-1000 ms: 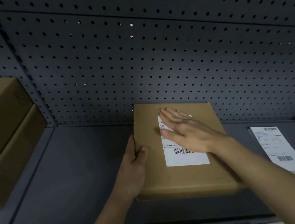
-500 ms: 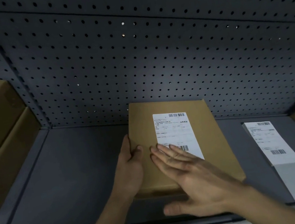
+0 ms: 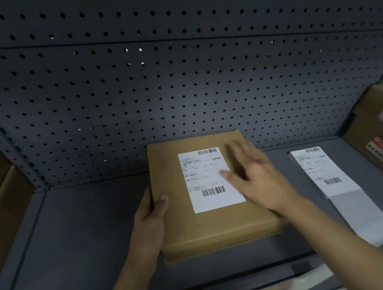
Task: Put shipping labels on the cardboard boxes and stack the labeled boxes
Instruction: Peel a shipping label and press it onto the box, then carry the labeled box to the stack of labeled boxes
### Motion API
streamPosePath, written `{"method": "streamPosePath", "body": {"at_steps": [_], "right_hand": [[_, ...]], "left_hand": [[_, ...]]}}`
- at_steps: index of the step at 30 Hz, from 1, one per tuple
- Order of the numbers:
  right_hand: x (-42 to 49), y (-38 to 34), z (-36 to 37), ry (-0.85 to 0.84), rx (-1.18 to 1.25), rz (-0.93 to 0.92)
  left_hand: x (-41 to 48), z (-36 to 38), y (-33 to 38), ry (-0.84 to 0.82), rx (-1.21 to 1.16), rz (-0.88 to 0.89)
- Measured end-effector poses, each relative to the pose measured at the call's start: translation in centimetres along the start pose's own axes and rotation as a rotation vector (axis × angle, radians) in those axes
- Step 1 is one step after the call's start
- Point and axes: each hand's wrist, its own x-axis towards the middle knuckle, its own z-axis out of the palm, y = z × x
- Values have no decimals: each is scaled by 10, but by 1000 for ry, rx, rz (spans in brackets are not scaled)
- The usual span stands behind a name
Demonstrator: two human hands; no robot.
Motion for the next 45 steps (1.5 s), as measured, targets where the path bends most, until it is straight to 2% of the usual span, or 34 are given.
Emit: {"method": "streamPosePath", "body": {"at_steps": [2, 4, 6, 13, 16, 20, 29, 38, 45], "right_hand": [[-12, 15, -1, 41, 142, 195], [-24, 20, -3, 10, 366, 350], [-33, 17, -2, -6, 592, 413], [-67, 11, -5, 60, 1002, 451], [-91, 9, -4, 96, 1099, 406], [-123, 18, -6, 223, 1203, 356], [-216, 66, -55, 453, 1219, 339], [-360, 162, -114, 668, 1179, 393], [-443, 240, -147, 805, 1143, 492]], "left_hand": [[-2, -2, 0, 1, -23, 6], [-5, -2, 1, 3, -18, 29], [-8, -3, 2, -16, -4, 28], [-15, -8, -2, -131, -55, 57], [-22, -9, 0, -162, -87, 88], [-34, 6, 6, -175, -133, 97], [-99, 85, 20, -313, -132, 206], [-201, 231, -2, -464, -59, 232], [-251, 340, -23, -530, -4, 181]]}}
